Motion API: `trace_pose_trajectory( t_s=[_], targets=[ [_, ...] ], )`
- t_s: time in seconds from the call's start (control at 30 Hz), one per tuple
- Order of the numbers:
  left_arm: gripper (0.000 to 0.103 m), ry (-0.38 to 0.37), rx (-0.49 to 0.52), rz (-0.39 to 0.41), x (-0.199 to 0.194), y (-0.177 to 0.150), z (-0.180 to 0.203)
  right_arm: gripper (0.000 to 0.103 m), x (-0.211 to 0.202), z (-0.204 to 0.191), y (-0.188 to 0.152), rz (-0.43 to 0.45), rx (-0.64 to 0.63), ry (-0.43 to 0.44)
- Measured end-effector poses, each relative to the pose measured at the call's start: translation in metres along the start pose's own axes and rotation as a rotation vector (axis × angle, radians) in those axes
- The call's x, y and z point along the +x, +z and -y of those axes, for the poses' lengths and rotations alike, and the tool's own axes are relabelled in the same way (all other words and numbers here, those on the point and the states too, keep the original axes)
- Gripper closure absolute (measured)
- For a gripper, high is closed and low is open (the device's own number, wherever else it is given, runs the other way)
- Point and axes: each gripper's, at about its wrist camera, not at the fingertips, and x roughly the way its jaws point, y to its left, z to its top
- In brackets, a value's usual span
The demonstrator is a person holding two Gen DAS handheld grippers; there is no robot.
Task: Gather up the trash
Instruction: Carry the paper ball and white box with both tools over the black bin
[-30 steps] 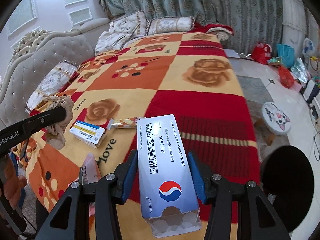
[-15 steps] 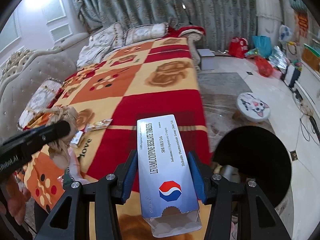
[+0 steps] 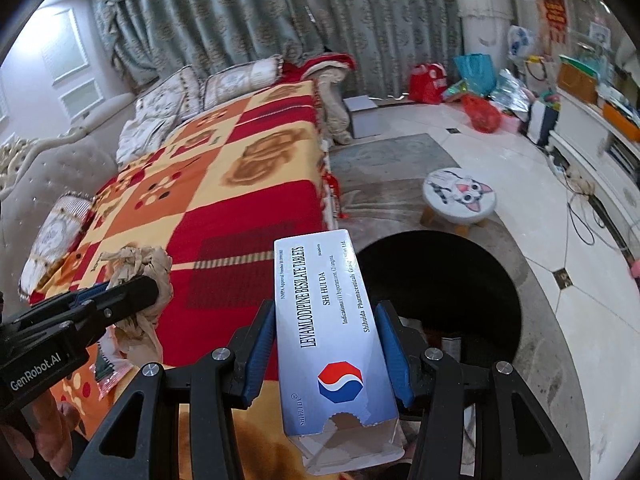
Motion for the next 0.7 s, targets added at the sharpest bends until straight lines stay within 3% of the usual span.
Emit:
trace_pose_trajectory(
  t_s=[0.7],
  targets=[
    [0.084,-0.056,0.028,-0.061,0.057,0.011,0.046,0.054,0.016,0.074,-0.002,-0.035,0.135,-0.073]
  ],
)
